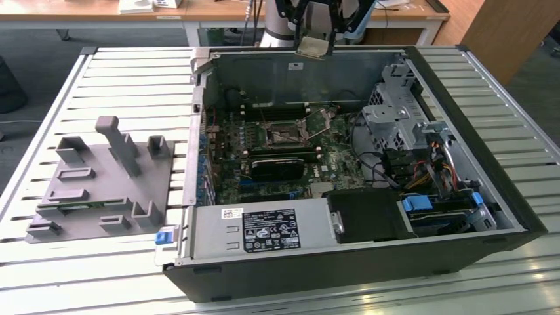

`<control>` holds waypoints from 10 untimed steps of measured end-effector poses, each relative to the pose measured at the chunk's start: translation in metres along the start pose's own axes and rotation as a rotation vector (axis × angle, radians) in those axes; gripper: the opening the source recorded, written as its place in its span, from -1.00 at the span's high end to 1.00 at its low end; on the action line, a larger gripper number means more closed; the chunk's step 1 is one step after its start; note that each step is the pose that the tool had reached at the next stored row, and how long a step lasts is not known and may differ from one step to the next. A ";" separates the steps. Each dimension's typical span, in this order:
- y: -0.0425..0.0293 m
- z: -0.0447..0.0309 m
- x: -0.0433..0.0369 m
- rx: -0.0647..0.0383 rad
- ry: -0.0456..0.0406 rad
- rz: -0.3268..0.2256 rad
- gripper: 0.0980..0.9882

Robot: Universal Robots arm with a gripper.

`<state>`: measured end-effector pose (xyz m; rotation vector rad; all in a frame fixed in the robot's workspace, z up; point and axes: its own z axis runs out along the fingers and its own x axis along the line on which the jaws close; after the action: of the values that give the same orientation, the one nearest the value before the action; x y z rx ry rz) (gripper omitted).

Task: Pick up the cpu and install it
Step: 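Place the cpu into insertion slot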

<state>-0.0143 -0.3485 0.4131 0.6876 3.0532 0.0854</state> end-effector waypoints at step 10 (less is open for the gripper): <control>0.0000 0.0005 0.0000 0.000 -0.0053 0.095 0.00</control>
<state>-0.0142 -0.3484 0.4126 0.8312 3.0147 0.0845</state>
